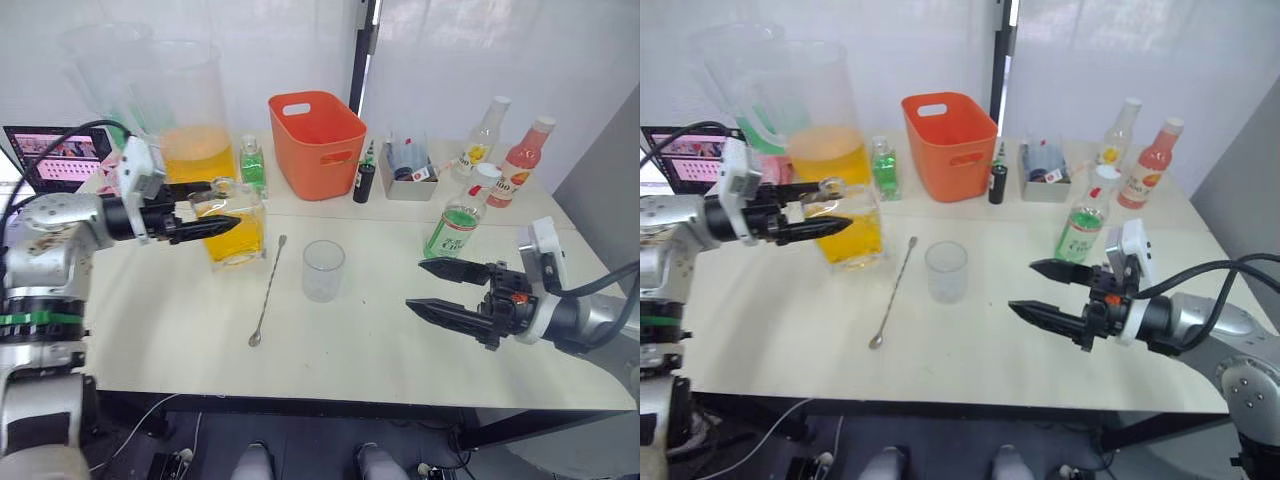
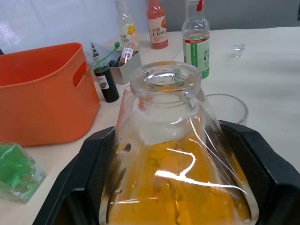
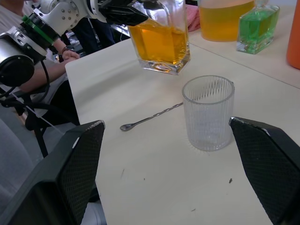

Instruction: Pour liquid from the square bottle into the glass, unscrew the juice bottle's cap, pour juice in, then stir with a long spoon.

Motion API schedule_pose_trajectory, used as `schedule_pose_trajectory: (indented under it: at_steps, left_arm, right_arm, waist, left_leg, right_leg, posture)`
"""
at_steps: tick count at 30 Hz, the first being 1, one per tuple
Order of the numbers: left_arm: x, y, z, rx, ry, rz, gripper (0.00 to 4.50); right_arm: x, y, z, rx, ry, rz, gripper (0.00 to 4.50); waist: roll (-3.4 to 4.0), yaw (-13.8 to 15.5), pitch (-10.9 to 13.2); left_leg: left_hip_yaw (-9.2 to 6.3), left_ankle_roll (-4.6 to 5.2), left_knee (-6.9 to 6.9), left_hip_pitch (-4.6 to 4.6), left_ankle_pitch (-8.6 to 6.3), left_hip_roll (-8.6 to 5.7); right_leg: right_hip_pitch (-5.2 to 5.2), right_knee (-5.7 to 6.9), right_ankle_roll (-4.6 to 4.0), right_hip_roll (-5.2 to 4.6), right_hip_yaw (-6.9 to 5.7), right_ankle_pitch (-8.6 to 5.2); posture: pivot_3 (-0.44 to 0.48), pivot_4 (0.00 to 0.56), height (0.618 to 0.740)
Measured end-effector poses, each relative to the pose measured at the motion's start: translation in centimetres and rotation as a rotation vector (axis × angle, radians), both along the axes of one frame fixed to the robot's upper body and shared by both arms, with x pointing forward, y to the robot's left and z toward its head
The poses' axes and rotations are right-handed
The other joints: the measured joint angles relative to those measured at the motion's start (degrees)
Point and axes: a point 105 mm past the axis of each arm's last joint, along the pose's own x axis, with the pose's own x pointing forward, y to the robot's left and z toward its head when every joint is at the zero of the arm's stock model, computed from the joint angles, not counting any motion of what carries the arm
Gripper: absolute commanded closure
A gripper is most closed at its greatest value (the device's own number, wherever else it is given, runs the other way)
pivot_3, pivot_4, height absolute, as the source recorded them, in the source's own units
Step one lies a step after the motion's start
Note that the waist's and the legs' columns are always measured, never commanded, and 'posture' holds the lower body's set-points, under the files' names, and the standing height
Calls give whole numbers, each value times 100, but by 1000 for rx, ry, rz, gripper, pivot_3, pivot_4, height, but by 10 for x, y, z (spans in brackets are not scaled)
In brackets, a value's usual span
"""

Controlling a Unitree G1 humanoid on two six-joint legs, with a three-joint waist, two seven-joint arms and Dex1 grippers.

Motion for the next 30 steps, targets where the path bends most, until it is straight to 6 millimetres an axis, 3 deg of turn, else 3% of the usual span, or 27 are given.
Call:
schedule_pose_trajectory:
  at_steps: [9, 17, 30]
  left_arm:
    - [30, -40, -22, 61, -147, -18, 1720]
    - [38, -57, -24, 146, -364, 19, 1720]
    - [49, -71, -38, 217, -517, 114, 1720]
  right_arm:
    - [-2, -3, -9, 15, 0, -75, 0]
    - [-2, -4, -12, 12, -24, -139, 0]
    - [4, -8, -14, -19, -53, -189, 0]
  waist:
    - [-1, -35, 0]
    - [-1, -51, 0]
    - [-1, -34, 0]
  left_leg:
    - [-15, 1, 12, -8, 1, -1]
    - [-24, 2, 20, -8, 1, -1]
    - [-28, 2, 34, -10, 2, -3]
  right_leg:
    - [0, 12, 14, 5, -5, 12]
    - [5, 19, 21, 7, -8, 16]
    - [9, 23, 30, 7, -9, 21]
  posture:
    - [0, 150, 740]
    - [0, 150, 740]
    - [0, 150, 740]
